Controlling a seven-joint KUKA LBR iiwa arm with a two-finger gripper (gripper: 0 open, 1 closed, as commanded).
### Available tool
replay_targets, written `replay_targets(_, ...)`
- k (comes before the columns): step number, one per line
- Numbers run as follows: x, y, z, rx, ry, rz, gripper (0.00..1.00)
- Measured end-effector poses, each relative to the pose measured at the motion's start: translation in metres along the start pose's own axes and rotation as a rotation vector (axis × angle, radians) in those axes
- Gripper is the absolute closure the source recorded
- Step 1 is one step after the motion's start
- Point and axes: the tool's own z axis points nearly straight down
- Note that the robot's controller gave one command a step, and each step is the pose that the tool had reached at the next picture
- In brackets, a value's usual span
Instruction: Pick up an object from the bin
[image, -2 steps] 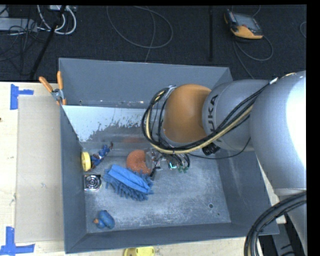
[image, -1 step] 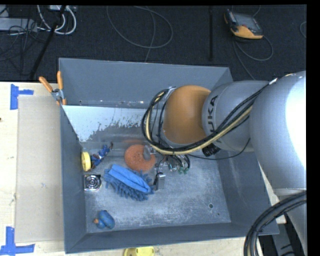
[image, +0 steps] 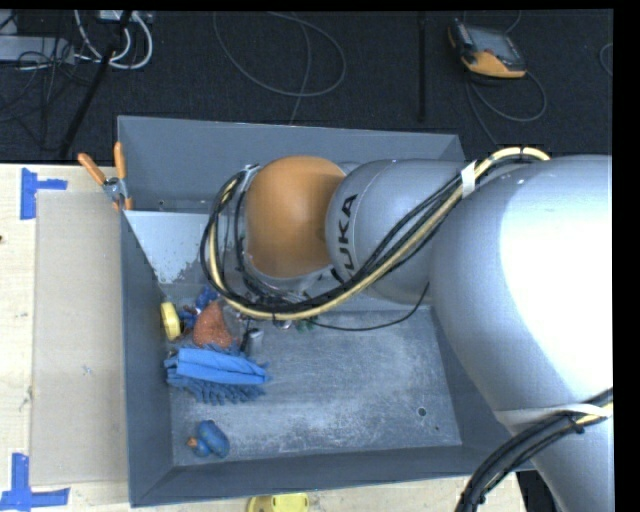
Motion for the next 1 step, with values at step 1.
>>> replay_targets(1,0.0,-0.0001,0.0,0.0,0.0,0.001,1.0)
